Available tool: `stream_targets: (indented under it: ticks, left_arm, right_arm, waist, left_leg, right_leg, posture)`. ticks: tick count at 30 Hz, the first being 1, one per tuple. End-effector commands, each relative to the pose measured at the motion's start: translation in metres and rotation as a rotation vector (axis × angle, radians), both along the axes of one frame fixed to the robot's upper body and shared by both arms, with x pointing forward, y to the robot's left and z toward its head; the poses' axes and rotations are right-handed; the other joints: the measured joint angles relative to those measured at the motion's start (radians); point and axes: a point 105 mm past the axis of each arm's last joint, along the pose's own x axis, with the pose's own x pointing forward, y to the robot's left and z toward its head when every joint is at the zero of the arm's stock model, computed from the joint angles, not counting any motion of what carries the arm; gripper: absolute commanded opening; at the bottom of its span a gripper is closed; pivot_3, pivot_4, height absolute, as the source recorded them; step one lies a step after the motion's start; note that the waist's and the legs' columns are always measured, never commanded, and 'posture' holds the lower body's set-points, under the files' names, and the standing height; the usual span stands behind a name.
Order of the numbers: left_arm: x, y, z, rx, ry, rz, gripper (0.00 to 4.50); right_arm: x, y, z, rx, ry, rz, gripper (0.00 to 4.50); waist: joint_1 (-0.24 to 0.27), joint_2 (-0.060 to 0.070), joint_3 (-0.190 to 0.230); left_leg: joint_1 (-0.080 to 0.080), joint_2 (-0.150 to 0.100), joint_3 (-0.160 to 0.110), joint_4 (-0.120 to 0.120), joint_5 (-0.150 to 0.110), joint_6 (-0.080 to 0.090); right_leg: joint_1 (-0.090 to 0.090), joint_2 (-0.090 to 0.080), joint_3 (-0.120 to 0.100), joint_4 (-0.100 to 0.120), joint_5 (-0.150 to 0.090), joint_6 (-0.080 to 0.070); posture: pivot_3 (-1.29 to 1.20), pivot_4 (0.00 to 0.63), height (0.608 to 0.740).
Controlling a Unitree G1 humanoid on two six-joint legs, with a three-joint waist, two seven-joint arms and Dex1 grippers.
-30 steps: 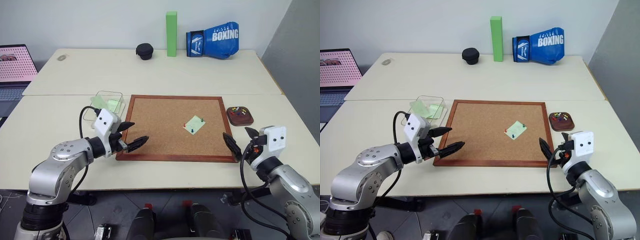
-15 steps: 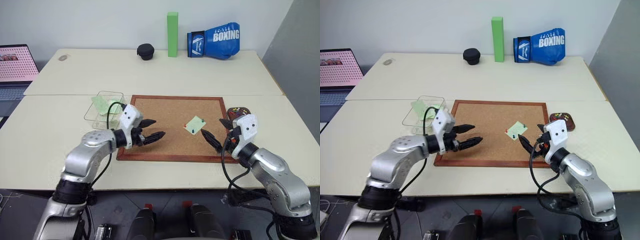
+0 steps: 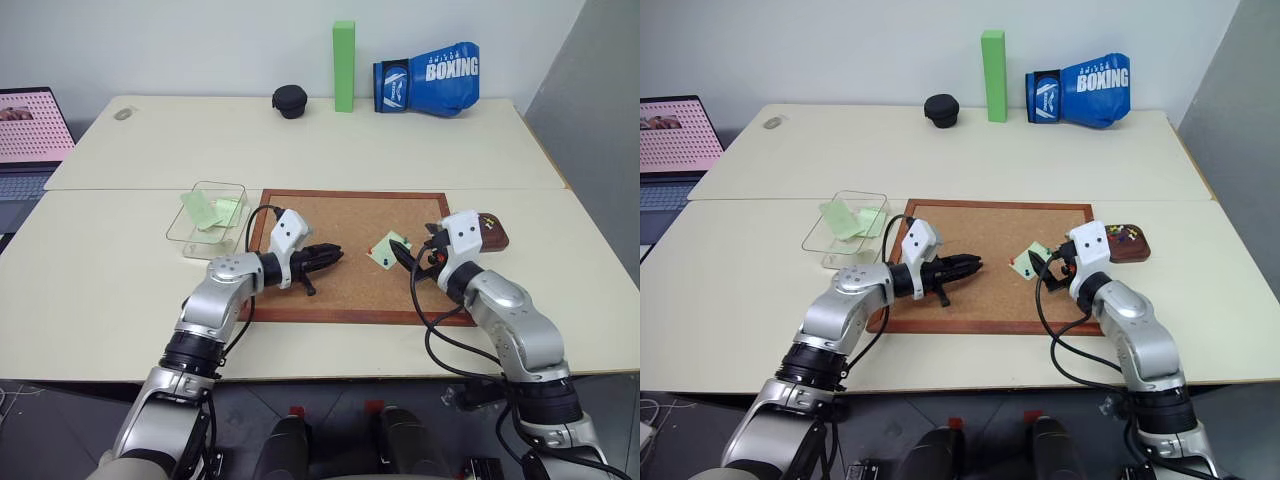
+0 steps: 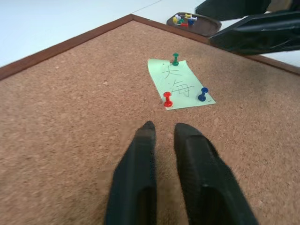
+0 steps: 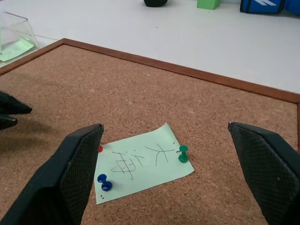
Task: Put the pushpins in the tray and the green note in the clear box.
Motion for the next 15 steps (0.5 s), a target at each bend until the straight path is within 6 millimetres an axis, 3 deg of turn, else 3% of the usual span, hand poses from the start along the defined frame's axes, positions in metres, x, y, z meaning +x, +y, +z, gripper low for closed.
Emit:
stream_targets:
  ticks: [1, 5, 15]
  left_arm:
    - [0.0, -0.003, 0.011, -0.013, -0.057, -0.013, 0.01]
    - [0.001, -0.001, 0.007, -0.007, -0.056, 0.0, 0.01]
    - [-0.006, -0.004, -0.045, 0.057, 0.129, 0.023, 0.01]
  right_arm:
    - [0.004, 0.003, 0.011, -0.019, -0.062, 0.015, 4.5]
    - [0.009, 0.006, 0.005, -0.024, -0.05, 0.025, 4.5]
    - [0.031, 0.013, -0.008, 0.002, 0.006, 0.017, 4.5]
  waist:
    - [0.0, 0.0, 0.0]
    - [-0.001, 0.0, 0.0]
    - [-0.001, 0.001, -0.001]
  left_leg:
    - [0.0, 0.0, 0.0, 0.0, 0.0, 0.0]
    - [0.001, 0.0, 0.0, 0.0, 0.0, 0.0]
    - [0.002, 0.0, 0.0, 0.0, 0.0, 0.0]
  right_leg:
    - [0.0, 0.0, 0.0, 0.0, 0.0, 0.0]
    - [0.0, 0.001, 0.0, 0.001, 0.0, 0.0]
    - [0.001, 0.0, 0.0, 0.001, 0.002, -0.004]
  posture:
    - [0.0, 0.15, 0.74]
    - [0.0, 0.15, 0.74]
    - [0.0, 0.15, 0.74]
